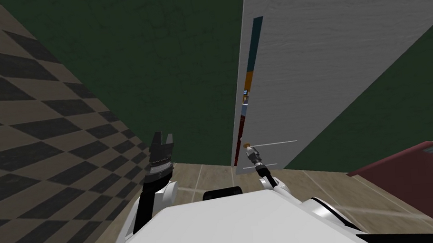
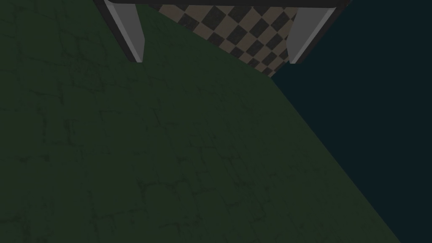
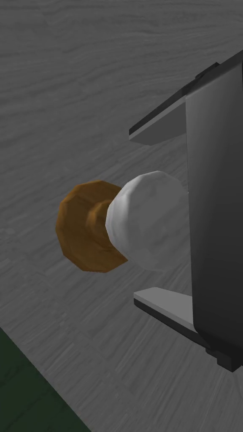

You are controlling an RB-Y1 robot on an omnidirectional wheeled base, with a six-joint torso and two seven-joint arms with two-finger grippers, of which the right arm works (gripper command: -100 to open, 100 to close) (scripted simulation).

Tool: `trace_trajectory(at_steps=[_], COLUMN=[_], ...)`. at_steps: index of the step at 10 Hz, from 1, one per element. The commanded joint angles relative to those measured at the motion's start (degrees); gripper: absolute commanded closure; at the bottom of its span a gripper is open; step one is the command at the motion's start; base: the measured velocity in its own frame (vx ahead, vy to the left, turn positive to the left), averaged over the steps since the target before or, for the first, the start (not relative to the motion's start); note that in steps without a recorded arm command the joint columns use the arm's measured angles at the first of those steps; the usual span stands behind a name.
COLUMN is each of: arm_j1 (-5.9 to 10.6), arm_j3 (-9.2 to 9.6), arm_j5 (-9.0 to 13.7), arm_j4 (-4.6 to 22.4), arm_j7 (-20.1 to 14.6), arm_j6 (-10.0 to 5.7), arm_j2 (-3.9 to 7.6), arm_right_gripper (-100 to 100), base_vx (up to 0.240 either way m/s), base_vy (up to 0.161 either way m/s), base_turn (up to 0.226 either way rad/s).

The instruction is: Pull the door open

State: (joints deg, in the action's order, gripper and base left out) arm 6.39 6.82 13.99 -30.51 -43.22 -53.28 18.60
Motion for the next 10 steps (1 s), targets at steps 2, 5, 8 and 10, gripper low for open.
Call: trace_trajectory(at_steps=[2, 5, 8, 10], arm_j1=[-0.04, 0.33, 0.72, 0.91], arm_j3=[0.48, 1.16, 1.86, 2.22], arm_j5=[1.04, 2.40, 3.82, 4.54], arm_j4=[-0.79, -1.01, -1.25, -1.37], arm_j7=[-4.10, -8.57, -12.62, -15.66], arm_j6=[0.67, 1.15, 1.66, 1.91], arm_j2=[-0.34, -0.85, -1.39, -1.66], arm_right_gripper=[-100, -100, -100, -100], base_vx=[-0.059, -0.069, -0.056, -0.058], base_vy=[-0.022, -0.023, -0.018, -0.026], base_turn=[0.015, 0.024, 0.024, 0.018])
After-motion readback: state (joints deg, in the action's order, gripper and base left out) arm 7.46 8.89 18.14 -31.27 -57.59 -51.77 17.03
